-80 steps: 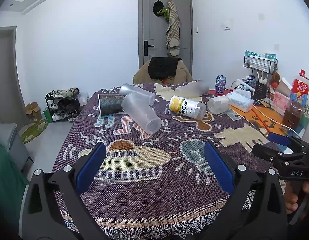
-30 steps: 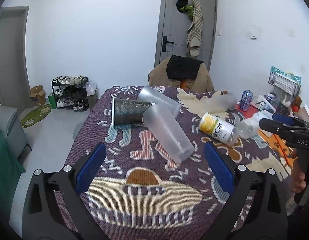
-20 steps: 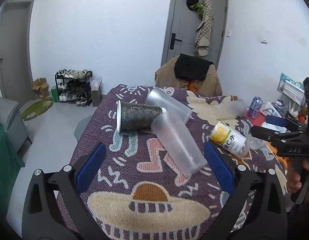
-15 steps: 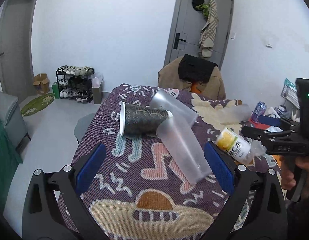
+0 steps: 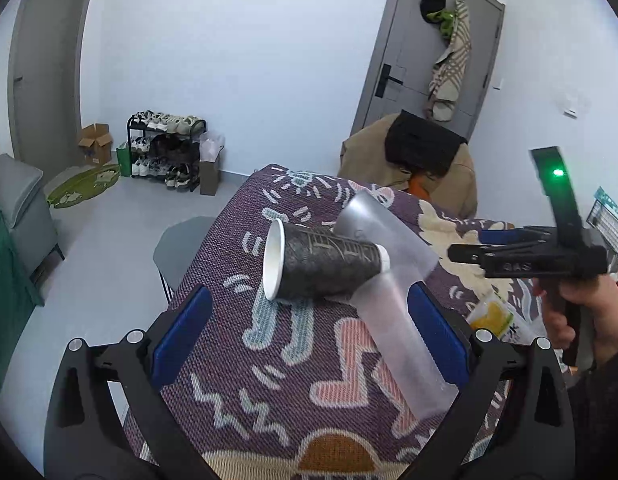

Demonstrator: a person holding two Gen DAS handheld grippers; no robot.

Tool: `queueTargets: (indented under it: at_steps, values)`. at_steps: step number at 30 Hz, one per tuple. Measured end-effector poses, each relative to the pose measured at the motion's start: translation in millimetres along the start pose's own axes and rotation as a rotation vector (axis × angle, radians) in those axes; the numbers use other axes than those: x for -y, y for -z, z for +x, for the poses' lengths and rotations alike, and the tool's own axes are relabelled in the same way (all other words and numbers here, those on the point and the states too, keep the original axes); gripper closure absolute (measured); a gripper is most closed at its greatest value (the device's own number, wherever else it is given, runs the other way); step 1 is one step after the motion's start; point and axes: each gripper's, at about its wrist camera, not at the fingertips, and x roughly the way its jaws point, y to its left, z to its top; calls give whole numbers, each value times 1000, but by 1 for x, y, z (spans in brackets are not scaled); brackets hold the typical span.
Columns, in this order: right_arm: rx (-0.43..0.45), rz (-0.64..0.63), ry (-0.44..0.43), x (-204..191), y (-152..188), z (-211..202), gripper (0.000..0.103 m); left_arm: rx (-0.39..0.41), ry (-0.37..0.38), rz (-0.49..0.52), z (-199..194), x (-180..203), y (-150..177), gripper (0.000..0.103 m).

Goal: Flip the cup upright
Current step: 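Close the right gripper around the frosted cup's body and lift it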

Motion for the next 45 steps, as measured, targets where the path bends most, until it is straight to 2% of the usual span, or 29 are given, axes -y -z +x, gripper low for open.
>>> queueTargets:
  at_steps: [7,12,14,17,23,32,39,45]
  values:
    - [-124,-94,-20,-8,-30,58,30,-28,-16,-11,21,-11,-2,6]
    - [-188,-173,8,-17,-43,87,30,-44,-35,-1,28,-16,0,6]
    - [-202,-156,-33,-14,-48,97,30,-47,-44,-10,29,-21,1,6]
    - [-212,-139,-31,-8,-56,106,29,-48,-51,-19,28,-25,1,6]
    - [-259,-63,-92,5,-55,119,34,-47,-53,-26,23,-26,2,6]
    - [-256,3,-135,10,-47,114,41,-46,-54,-15,5,-26,1,6]
    - [-178,66,-154,21,-39,79,42,-13,-50,19,-19,-16,-1,6]
    - [-124,110,-157,33,-19,37,42,-12,-37,33,-31,-4,2,6]
